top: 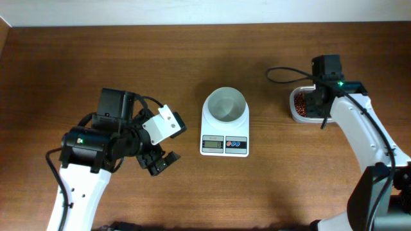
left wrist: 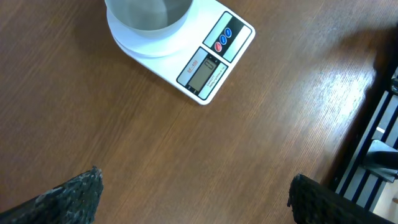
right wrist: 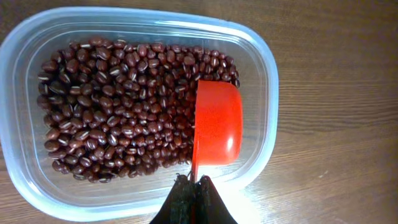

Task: Scoop and weigh 50g on scale
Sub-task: 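Raise the scoop and lower it into the bean tub with right gripper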

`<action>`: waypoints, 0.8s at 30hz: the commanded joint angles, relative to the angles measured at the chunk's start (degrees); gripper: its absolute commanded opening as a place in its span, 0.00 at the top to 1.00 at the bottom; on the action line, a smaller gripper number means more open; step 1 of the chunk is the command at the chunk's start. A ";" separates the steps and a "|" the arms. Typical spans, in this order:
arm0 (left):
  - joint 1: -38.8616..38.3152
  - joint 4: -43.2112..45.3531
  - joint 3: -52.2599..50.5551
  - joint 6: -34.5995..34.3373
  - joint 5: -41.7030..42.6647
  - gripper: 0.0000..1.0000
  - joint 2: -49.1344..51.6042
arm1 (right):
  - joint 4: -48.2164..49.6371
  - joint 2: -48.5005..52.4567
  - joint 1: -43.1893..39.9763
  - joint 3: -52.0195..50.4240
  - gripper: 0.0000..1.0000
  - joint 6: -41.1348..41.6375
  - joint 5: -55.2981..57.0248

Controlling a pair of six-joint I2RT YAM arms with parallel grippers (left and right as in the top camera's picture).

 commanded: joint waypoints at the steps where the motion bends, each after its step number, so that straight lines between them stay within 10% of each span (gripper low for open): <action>1: -0.15 -0.09 -0.33 -0.70 0.24 0.01 -0.17 | -2.08 0.35 -1.66 3.93 0.96 0.00 -3.43; 24: -0.17 -0.09 -0.33 -0.72 0.22 0.01 -0.17 | -10.67 11.10 -4.02 12.35 0.96 -3.21 -5.49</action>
